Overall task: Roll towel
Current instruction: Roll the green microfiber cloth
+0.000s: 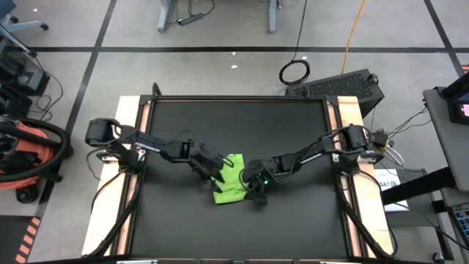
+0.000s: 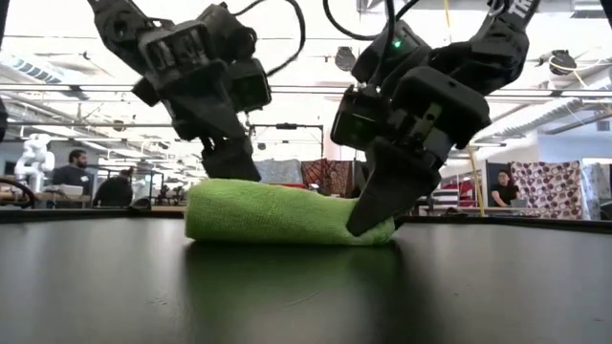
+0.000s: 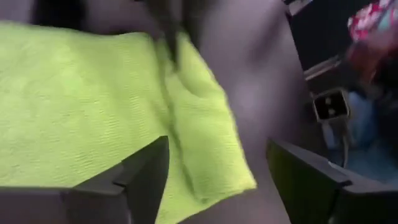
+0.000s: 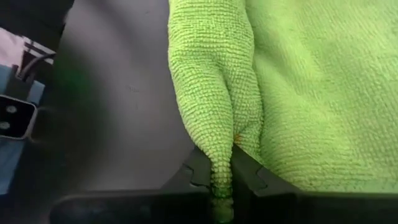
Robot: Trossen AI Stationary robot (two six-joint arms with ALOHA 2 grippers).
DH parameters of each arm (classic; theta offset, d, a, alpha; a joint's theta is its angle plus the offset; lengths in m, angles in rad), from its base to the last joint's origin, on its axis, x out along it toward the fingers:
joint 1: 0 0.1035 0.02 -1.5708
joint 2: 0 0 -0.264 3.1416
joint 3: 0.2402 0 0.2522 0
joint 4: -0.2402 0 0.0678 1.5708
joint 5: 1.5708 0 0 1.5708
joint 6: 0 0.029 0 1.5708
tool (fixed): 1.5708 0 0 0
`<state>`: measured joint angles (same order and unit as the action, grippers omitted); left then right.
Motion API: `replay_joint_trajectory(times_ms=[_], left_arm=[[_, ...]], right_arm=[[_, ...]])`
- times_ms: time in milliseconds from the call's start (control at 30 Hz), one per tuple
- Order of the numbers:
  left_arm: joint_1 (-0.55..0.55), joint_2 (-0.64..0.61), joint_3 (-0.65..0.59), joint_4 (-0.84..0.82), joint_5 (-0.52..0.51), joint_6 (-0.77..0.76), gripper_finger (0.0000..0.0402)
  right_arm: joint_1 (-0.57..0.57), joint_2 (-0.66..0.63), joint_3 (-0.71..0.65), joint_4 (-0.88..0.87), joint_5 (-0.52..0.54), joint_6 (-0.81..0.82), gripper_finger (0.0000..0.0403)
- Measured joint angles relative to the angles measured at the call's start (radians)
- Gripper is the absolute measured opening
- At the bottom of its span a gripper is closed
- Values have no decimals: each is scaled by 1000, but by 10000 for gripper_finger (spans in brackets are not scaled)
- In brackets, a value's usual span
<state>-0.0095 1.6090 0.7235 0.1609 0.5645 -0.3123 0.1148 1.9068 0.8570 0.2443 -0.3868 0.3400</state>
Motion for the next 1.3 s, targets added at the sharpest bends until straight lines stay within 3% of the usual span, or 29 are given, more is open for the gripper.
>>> replay_joint_trajectory(times_ms=[167, 300, 400, 567, 767, 1000, 1133, 1300], left_arm=[[-132, -33, 0, -24, -146, 108, 271], [-277, -34, 0, -27, -367, 194, 262], [-379, -34, 8, -76, -618, 223, 260], [-465, -29, 13, -87, -807, 240, 260], [-468, -5, 14, -53, -804, 231, 260], [-467, 76, 58, -67, -806, 338, 260], [-461, 119, 106, -175, -893, 312, 260], [-449, 153, 127, -251, -910, 237, 236]], right_arm=[[-32, 0, -1, -8, -48, 37, 9], [-40, 0, -1, -11, -53, 41, 10], [-44, 0, -1, -12, -62, 45, 10], [-44, 0, -1, -11, -62, 46, 10], [-48, 0, -1, -10, -60, 59, 10], [-51, 0, -1, -5, -57, 77, 10], [-51, 0, -1, 3, -56, 86, 10], [-52, 0, -1, 12, -53, 95, 10]])
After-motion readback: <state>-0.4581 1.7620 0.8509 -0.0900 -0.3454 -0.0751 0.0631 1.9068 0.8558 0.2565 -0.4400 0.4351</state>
